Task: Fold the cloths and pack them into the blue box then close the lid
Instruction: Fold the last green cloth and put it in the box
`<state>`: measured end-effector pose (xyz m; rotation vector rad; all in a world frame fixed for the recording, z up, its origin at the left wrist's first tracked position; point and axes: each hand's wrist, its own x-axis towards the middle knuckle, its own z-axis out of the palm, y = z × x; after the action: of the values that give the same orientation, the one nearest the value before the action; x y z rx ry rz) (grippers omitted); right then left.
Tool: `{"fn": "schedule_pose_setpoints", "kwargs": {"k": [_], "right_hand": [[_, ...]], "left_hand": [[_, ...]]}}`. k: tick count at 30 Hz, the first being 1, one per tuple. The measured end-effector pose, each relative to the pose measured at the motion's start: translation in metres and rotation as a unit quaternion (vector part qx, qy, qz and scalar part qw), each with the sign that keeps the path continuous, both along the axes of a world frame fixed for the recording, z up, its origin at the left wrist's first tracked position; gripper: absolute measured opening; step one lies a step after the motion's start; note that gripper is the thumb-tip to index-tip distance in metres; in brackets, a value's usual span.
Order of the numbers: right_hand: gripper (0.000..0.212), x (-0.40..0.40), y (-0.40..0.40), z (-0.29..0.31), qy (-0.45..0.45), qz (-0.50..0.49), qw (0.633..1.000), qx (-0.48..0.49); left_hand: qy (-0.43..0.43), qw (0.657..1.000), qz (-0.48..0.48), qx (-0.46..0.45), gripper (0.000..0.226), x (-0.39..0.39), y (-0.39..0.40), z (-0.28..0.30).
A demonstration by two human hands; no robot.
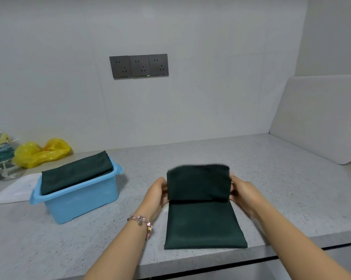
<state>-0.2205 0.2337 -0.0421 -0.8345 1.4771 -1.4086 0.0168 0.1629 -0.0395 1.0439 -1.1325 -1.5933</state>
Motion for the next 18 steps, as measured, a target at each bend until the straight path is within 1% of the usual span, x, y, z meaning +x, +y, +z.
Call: {"fn": "schedule_pose_setpoints", "kwargs": {"k": [3,4,7,9,12,14,17,18], "right_hand": [[0.054,0.003,0.002,-0.001,0.110,-0.015,0.993,0.033],[0.052,0.004,0.003,0.001,0.130,-0.011,0.991,0.037],[0.039,0.008,0.008,0.003,0.180,0.026,0.983,0.018],[0.032,0.011,0.012,0.002,0.236,0.052,0.970,0.004],[0.027,0.015,0.014,0.000,0.318,0.075,0.945,-0.012],[0.025,0.014,0.015,-0.002,0.378,0.087,0.921,-0.026],[0.022,0.014,0.017,-0.009,0.452,0.111,0.884,-0.042],[0.020,0.014,0.018,-0.011,0.463,0.120,0.877,-0.050]], "left_hand": [[-0.128,0.989,-0.015,-0.069,0.044,0.002,0.002,-0.006],[-0.154,0.984,-0.016,-0.085,0.042,0.002,0.004,-0.007],[-0.190,0.974,-0.015,-0.123,0.024,0.001,0.012,-0.008],[-0.223,0.962,-0.004,-0.157,0.024,-0.001,0.014,-0.008],[-0.288,0.931,0.025,-0.222,0.025,-0.004,0.016,-0.011],[-0.321,0.908,0.025,-0.268,0.022,-0.006,0.018,-0.014],[-0.357,0.875,-0.019,-0.326,0.017,-0.005,0.022,-0.022],[-0.384,0.853,-0.039,-0.351,0.014,-0.004,0.023,-0.023]]}}
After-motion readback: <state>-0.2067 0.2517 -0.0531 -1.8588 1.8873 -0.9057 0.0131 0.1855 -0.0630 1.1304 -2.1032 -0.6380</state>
